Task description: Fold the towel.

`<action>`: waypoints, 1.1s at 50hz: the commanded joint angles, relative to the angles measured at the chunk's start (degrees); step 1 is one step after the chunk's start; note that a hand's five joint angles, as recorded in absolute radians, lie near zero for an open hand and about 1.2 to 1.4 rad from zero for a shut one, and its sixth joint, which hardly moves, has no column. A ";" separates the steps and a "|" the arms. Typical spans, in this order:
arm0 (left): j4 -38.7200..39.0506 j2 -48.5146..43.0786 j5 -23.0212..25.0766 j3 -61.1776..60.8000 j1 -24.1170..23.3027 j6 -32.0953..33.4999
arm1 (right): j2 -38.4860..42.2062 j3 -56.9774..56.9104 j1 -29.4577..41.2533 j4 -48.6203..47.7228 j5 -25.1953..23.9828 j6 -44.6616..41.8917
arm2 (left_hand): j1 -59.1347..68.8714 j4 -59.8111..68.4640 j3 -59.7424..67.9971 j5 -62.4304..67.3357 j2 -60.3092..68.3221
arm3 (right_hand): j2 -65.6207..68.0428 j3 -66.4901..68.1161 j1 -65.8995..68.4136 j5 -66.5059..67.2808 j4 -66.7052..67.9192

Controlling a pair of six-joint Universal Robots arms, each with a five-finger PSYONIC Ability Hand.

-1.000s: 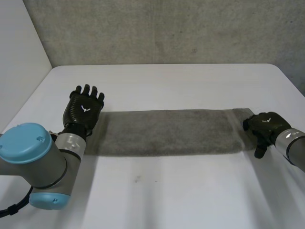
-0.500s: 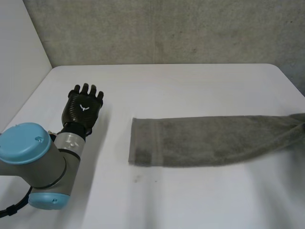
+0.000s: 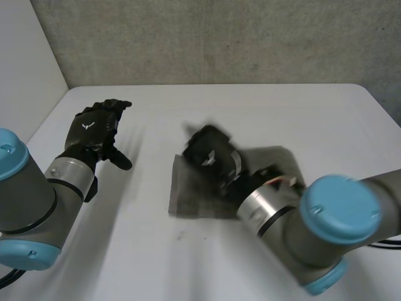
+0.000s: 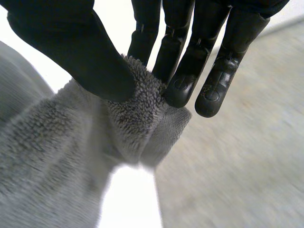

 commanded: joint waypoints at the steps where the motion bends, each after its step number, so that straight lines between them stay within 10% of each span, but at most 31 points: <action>1: 0.15 -0.25 0.07 -0.11 -0.08 0.77 | 6.48 -1.11 3.71 2.60 -1.46 -2.70 | -0.04 0.47 0.46 -1.49 0.56 | -9.54 -10.88 3.22 -8.66 -10.63; 2: 0.15 -0.25 0.07 -0.11 -0.08 0.77 | 6.05 -1.03 3.54 3.04 -1.20 -2.44 | -0.04 0.47 0.46 -1.49 0.56 | -34.41 -35.75 -21.65 -33.53 -35.50; 6: 0.15 -0.16 0.15 -0.02 -0.34 0.77 | 3.51 -0.15 3.01 3.48 0.03 -1.30 | -0.04 0.47 0.46 -1.49 0.56 | -57.29 -58.62 -44.52 -56.40 -58.37; 21: 0.77 -2.60 -0.02 1.91 -7.36 3.04 | -8.72 5.74 -13.58 19.27 4.96 30.95 | 0.34 0.86 0.85 -1.11 0.94 | -57.29 -58.62 -44.52 -56.40 -58.37; 28: 0.86 -8.93 -0.98 3.31 -11.50 10.42 | -7.76 6.44 -21.93 26.33 4.43 30.62 | 0.34 0.86 0.85 -1.11 0.94 | -57.29 -58.62 -44.52 -56.40 -58.37; 30: 0.86 -10.09 -1.34 3.23 -11.77 12.19 | -6.70 6.97 -23.89 26.25 4.43 29.82 | 0.34 0.86 0.85 -1.11 0.94 | -53.67 -55.01 -40.91 -52.79 -54.76; 36: 0.86 -11.41 -2.83 2.88 -11.77 14.21 | -4.59 7.50 -28.45 25.20 4.52 25.26 | 0.00 0.52 0.51 -1.45 0.60 | 12.56 11.22 25.32 13.44 11.47; 46: 0.77 -9.83 -3.36 2.44 -11.42 14.13 | -5.91 5.13 -25.73 19.74 5.22 17.78 | -0.04 0.47 0.46 -1.49 0.56 | 12.71 11.38 25.48 13.60 11.63; 55: 0.77 -7.54 -3.45 0.59 -9.84 14.04 | -5.74 0.12 -3.87 13.88 5.93 16.20 | -0.04 0.47 0.46 -1.49 0.56 | 12.71 11.38 25.48 13.60 11.63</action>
